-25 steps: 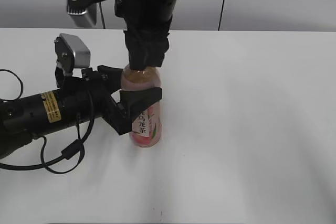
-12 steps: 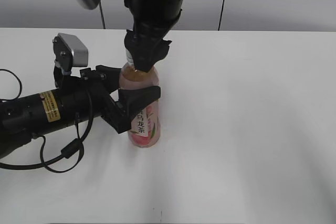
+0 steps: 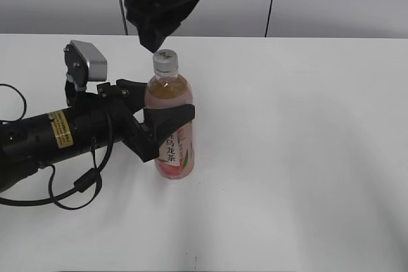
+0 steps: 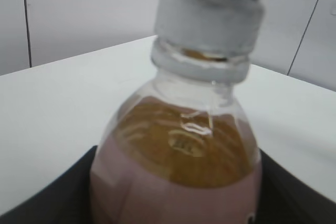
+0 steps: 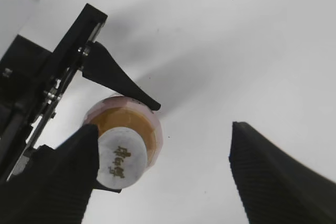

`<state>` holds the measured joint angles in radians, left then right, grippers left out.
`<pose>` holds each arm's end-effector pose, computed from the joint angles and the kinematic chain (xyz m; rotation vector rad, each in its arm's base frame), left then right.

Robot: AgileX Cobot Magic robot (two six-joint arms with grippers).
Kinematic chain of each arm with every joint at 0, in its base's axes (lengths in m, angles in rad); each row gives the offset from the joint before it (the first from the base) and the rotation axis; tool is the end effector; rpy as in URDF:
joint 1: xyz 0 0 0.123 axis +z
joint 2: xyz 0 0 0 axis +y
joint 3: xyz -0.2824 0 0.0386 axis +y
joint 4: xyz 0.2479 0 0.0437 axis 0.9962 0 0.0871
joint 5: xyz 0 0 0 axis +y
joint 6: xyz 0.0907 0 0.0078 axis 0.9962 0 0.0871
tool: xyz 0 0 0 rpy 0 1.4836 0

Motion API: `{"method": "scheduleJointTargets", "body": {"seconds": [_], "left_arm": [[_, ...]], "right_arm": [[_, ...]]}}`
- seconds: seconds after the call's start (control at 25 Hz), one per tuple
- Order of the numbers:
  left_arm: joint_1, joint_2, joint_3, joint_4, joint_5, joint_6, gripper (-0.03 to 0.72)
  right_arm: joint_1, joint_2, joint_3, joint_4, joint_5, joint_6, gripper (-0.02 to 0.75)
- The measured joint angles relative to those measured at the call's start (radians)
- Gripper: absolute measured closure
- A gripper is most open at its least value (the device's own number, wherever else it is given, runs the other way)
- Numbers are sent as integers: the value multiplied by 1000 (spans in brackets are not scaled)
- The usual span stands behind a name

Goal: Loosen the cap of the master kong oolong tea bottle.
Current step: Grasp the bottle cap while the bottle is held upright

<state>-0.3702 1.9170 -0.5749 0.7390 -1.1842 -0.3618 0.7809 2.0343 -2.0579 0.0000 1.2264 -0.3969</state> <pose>0.2599 -0.1617 0.1306 0.7859 1.6191 -0.8783 0.3178 0.3150 0.3261 -1.4954 2.2388 0.1190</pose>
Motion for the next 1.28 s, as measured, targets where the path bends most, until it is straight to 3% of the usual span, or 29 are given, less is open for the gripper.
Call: {"method": "scheduleJointTargets", "body": {"seconds": [0.44, 0.8, 1.28], "left_arm": [[0, 0, 0, 0, 0, 0, 221], [0, 0, 0, 0, 0, 0, 221], [0, 0, 0, 0, 0, 0, 221]], "right_arm": [[-1, 0, -4, 77, -1, 242, 155], [-1, -34, -4, 69, -1, 397, 299], [-1, -56, 116, 117, -2, 481, 311]]}}
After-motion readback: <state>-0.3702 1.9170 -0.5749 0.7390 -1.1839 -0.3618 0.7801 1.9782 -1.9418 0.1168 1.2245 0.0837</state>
